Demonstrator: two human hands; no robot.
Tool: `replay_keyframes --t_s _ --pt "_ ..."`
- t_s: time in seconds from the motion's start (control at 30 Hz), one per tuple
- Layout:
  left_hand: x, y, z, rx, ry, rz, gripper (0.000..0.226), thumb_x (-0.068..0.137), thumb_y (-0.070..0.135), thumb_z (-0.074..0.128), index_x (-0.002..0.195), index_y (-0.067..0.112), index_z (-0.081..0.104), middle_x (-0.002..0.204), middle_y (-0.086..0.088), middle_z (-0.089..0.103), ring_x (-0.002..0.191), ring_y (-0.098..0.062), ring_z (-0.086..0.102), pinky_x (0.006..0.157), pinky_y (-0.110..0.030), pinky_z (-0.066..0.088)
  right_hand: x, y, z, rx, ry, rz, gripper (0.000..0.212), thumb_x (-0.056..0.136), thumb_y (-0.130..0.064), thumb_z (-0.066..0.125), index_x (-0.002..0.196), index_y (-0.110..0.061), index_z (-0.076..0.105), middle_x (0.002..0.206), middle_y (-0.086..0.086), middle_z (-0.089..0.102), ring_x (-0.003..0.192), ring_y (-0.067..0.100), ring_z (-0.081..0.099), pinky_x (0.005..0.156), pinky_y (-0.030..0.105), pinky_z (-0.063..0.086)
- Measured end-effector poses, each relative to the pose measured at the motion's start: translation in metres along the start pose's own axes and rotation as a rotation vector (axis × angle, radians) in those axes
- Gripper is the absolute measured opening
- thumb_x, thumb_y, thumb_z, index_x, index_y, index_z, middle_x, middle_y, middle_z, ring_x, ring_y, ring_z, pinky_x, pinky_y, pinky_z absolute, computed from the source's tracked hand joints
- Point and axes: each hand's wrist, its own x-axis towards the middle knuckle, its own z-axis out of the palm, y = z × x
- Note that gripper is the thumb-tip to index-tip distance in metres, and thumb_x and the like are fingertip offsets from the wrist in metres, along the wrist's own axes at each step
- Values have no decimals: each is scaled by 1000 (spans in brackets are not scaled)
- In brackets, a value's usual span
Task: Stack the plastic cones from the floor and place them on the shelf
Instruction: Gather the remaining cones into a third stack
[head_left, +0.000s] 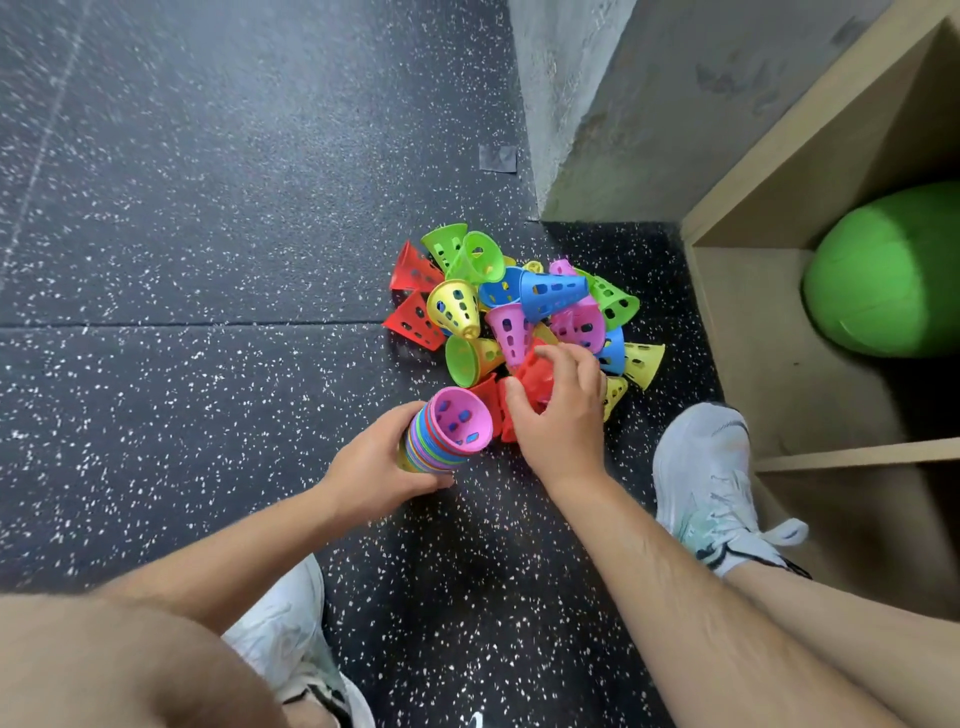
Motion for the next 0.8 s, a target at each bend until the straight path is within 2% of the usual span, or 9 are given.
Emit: replay_keyframes --t_s 0.2,0.27,0.37,0.43,0.53,0.67,0.73,0.8 --pt "8 -2 -8 -25 21 -7 74 64 46 91 126 59 52 122 35 62 111 9 61 104 -37 51 16 10 2 -119 -101 215 77 85 -41 74 148 -19 35 147 5 34 134 23 30 114 39 30" --pt "9 -2 -10 -27 29 -12 74 63 49 90 122 66 50 122 38 60 112 10 60 105 -35 50 18 18 4 -149 -153 256 67 88 -43 71 143 -18 43 144 6 39 133 25 31 113 40 32" --pt "12 -1 -12 -58 26 -18 76 60 56 87 126 61 51 124 35 62 113 7 61 105 -39 51 18 25 6 -190 -194 193 43 96 -45 59 130 -18 59 141 5 43 131 25 33 109 40 34" --pt "13 0 -11 -73 32 -14 77 62 52 89 129 56 52 123 33 62 113 5 62 104 -41 51 16 23 7 -132 -158 169 32 101 -42 52 120 -19 65 144 6 41 133 27 34 110 41 33" --pt "15 0 -14 -91 65 -12 76 64 46 92 130 53 54 122 32 64 112 5 62 104 -42 51 17 17 6 -73 -88 138 29 104 -39 44 111 -20 65 148 8 38 138 28 32 113 42 30" --pt "19 3 -21 -102 84 -10 77 61 54 88 129 55 53 125 30 64 114 2 64 103 -44 52 24 -3 -3 120 -64 69 27 105 -31 46 110 -13 65 150 13 39 142 22 34 111 21 24" --pt "21 4 -24 -102 105 -15 77 61 56 86 130 54 53 124 31 64 113 3 64 103 -43 52 25 -16 -6 189 -76 34 26 105 -31 47 111 -13 65 150 9 42 140 16 37 109 19 27" --pt "23 5 -28 -83 131 -14 80 60 58 85 133 51 53 125 31 63 114 5 62 103 -43 52 24 -27 -4 221 -94 -4 26 104 -32 49 111 -15 67 148 5 44 135 9 41 105 9 27"
